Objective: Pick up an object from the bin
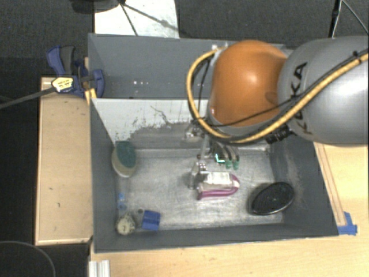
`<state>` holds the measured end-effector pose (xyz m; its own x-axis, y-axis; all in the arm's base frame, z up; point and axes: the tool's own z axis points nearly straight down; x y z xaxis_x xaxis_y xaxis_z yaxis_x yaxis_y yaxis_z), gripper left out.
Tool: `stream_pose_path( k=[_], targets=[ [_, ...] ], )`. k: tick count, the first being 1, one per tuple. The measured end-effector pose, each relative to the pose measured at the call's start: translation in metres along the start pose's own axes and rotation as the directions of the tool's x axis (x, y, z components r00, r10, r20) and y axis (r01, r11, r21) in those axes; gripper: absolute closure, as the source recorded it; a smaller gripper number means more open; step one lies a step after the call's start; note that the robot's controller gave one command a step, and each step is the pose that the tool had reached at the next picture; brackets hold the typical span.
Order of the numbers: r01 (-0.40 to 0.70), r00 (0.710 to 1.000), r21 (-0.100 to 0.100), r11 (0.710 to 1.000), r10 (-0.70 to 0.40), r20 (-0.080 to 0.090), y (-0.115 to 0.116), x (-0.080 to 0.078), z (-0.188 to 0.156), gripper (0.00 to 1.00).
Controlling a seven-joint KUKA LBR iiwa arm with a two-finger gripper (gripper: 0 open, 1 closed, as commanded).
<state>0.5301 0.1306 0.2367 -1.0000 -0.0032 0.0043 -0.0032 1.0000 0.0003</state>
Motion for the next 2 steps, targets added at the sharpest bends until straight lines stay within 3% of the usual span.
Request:
stream_pose_path(
  k=[1,2],
  targets=[
    [0.056,0.998,0.002,0.998,-0.056,-0.003,-0.055,0.035,0.113,0.0],
    [-0.05,0.999,-0.003,0.999,0.05,0.018,-0.127,0.002,0.153,0.0]
  ],
)
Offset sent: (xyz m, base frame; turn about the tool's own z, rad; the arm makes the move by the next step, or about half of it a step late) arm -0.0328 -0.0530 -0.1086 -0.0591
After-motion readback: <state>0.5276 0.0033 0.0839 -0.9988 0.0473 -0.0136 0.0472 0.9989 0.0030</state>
